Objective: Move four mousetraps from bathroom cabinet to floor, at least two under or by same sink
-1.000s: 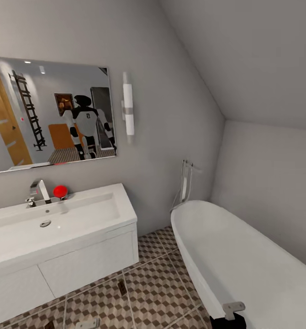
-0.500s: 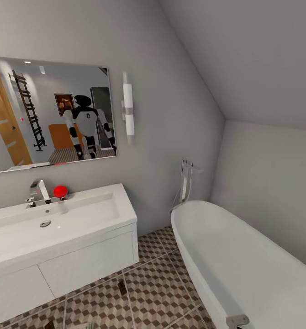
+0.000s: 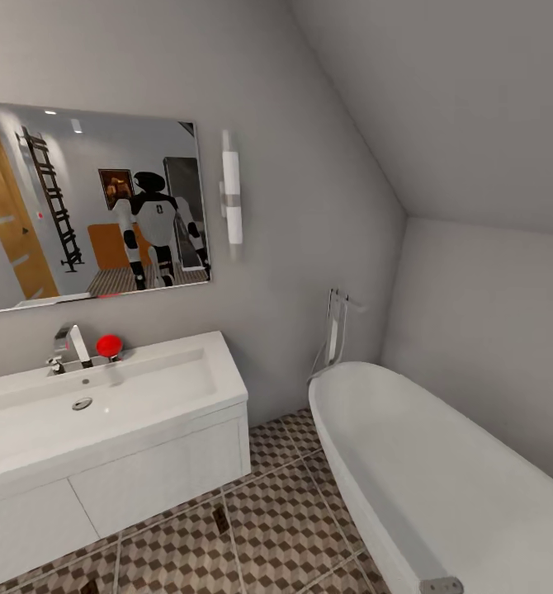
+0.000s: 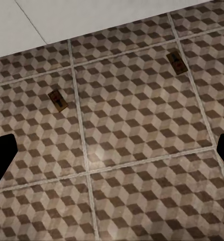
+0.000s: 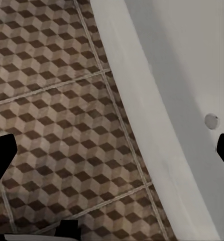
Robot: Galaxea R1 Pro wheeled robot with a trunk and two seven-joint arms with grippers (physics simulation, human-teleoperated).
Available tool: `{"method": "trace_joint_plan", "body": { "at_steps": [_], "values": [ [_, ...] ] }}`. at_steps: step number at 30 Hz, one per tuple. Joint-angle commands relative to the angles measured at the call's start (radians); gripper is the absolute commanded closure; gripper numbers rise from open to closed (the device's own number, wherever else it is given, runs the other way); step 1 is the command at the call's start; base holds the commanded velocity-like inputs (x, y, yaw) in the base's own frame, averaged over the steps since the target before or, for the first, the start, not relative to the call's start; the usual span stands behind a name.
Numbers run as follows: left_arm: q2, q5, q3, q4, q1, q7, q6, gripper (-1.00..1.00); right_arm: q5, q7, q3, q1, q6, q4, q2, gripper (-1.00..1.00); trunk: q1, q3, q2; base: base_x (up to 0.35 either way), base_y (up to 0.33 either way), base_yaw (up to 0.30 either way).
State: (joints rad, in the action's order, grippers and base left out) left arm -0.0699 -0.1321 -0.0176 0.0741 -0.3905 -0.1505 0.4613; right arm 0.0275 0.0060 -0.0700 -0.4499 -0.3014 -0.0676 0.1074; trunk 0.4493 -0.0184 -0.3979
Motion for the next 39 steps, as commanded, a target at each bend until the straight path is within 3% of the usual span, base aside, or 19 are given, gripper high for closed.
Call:
{"method": "trace_joint_plan", "body": {
  "at_steps": [1,7,28,39],
  "values": [
    [-0.003,-0.007,-0.003,0.004,0.000,0.001,0.012,-1.00,0.001,0.001,-0.007,-0.001,-0.007,-0.004,0.003,-1.00,0.001,-0.002,-0.002,0.000,0.000,0.000],
    [-0.012,-0.007,-0.002,0.004,0.010,-0.004,0.050,-1.00,0.000,0.002,-0.007,0.011,-0.007,-0.004,0.015,-1.00,0.001,-0.002,-0.002,0.000,0.000,0.000],
    [-0.003,-0.008,-0.002,0.004,0.015,-0.004,0.059,-1.00,0.000,0.002,-0.007,0.014,-0.053,-0.004,0.017,-1.00,0.001,-0.002,-0.002,-0.005,0.000,0.000],
    [-0.001,-0.008,-0.002,0.004,0.015,-0.004,0.059,-1.00,0.000,0.002,-0.007,0.014,-0.053,-0.004,0.017,-1.00,0.001,-0.002,-0.002,-0.261,0.000,0.000]
  ]
}}
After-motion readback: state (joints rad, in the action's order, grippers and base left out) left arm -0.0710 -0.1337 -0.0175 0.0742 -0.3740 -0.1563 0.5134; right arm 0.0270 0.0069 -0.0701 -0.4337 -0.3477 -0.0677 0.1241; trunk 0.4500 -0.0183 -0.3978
